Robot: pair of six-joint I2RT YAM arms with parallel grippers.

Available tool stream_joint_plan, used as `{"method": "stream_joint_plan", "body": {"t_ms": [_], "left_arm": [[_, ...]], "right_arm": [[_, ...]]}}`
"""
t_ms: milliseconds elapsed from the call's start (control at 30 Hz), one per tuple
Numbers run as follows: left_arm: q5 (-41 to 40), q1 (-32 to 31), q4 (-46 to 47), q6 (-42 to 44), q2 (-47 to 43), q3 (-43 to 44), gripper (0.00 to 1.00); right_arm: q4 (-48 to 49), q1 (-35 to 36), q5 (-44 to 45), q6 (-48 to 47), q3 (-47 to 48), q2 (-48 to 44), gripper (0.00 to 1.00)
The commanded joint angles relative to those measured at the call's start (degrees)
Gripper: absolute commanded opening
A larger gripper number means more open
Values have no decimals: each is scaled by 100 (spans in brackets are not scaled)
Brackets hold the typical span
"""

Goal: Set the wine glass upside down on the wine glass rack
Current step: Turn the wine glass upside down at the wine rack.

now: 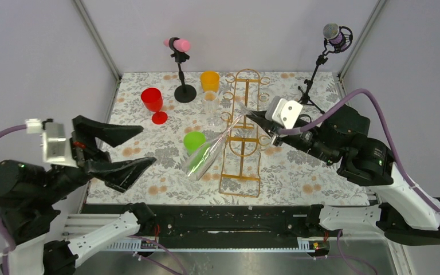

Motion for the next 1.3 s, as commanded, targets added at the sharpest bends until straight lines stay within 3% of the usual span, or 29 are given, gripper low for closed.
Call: {"method": "stream_joint_plan", "body": {"t_ms": [0, 200, 400, 633, 900, 1267], "left_arm": [[800, 25, 95, 79, 333, -130, 87], [1136, 21, 257, -8, 634, -358, 85], [1252, 25, 588, -256, 672, -610, 85], [1919, 25, 965, -642, 694, -967, 81], [2154, 25, 1293, -719, 644, -1300, 75], [2116, 23, 1439, -778, 656, -1622, 65]], "right_arm": [[1210, 113, -1203, -704, -81, -202, 0], [1171, 697, -1232, -1461, 27, 90, 0], [1321, 1301, -452, -2443, -114, 285, 0], [1455, 2103, 657, -3372, -151, 484, 0], [1519, 2416, 1275, -3524, 68, 789, 0], [1953, 2596, 1263, -3609, -95, 789, 0]]}}
